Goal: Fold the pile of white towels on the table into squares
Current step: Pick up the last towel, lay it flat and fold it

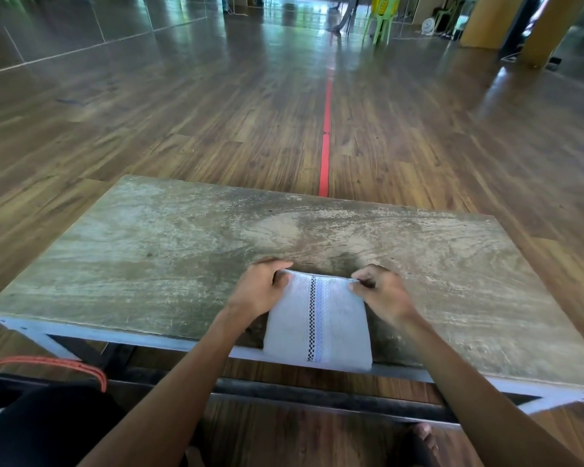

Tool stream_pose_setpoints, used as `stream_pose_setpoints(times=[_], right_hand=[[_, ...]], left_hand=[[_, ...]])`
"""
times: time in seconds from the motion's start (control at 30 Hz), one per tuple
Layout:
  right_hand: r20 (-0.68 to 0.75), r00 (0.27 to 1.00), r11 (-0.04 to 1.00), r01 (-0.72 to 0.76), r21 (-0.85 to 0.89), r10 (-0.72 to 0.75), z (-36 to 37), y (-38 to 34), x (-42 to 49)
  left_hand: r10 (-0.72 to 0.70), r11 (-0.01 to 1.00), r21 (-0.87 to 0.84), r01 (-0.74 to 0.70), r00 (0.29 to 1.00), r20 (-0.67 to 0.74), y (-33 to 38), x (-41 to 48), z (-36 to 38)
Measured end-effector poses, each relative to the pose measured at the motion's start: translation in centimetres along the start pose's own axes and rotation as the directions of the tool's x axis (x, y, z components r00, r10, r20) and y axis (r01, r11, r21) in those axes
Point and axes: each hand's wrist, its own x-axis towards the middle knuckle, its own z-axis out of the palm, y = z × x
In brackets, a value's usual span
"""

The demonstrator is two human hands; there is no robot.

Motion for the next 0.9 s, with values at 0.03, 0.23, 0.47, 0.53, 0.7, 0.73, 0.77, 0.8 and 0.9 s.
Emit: stream_pose_setpoints(times=[0.03,0.23,0.47,0.53,0.7,0.73,0.77,0.8,0.9], right_hand=[[0.008,1.000,1.000,-0.005,-0.006,0.005,-0.1,-0.1,0.2],[0.005,0.997,0.983,0.080,-0.164,-0.080,-0.3,0.0,0.3],[0.068,0.989,0.974,0.142,-0.177,-0.132,-0.7,0.2,0.3],[0.092,0.984,0.979,0.165,-0.121,-0.154,-0.8,0.1,0.3],[0.084,0.983,0.986,0.160,0.046,-0.163,-0.8,0.3,0.5],[0.082,0.982,0.984,0.167,0.057,-0.171,-0.8,0.3,0.5],[0.081,0.981,0.983,0.171,0.067,-0.176,-0.7,0.3,0.6],[0.079,0.981,0.982,0.173,0.074,-0.178,-0.7,0.3,0.6],[0.066,0.982,0.981,0.172,0.089,-0.178,-0.6,0.2,0.8]], left_hand=[[-0.001,1.000,-0.025,0.001,1.000,0.005,0.0,0.4,0.1],[0.074,0.995,-0.075,-0.072,0.997,0.032,0.4,1.6,-0.6],[0.110,0.993,-0.063,-0.104,0.990,0.087,0.1,1.4,-0.5],[0.136,0.991,-0.032,-0.133,0.983,0.126,0.1,1.2,-0.6],[0.144,0.989,0.018,-0.146,0.985,0.097,-0.8,0.7,-0.3],[0.139,0.989,0.033,-0.143,0.987,0.084,-0.9,0.6,-0.2],[0.141,0.988,0.045,-0.145,0.987,0.075,-1.1,0.6,-0.1],[0.141,0.988,0.056,-0.146,0.987,0.074,-1.1,0.5,-0.1],[0.140,0.989,0.039,-0.144,0.986,0.088,-1.0,0.6,-0.1]])
